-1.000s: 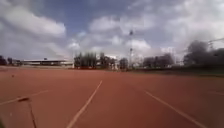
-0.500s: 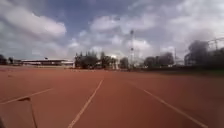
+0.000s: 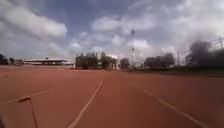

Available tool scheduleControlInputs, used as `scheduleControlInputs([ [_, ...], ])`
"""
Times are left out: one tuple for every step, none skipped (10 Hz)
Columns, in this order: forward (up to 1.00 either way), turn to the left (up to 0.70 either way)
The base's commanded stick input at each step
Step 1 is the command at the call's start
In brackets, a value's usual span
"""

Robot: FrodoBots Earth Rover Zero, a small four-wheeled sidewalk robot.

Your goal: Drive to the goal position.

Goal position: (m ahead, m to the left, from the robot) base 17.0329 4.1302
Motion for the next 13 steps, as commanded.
scheduleControlInputs([
  [0.7, 0.0],
  [0.7, 0.0],
  [0.7, 0.0],
  [0.7, 0.0],
  [0.7, 0.0],
  [0.7, 0.0],
  [0.7, 0.0],
  [0.7, 0.0],
  [0.7, 0.0],
  [0.7, 0.0],
  [0.7, 0.0],
  [0.7, 0.0],
  [0.7, 0.0],
])
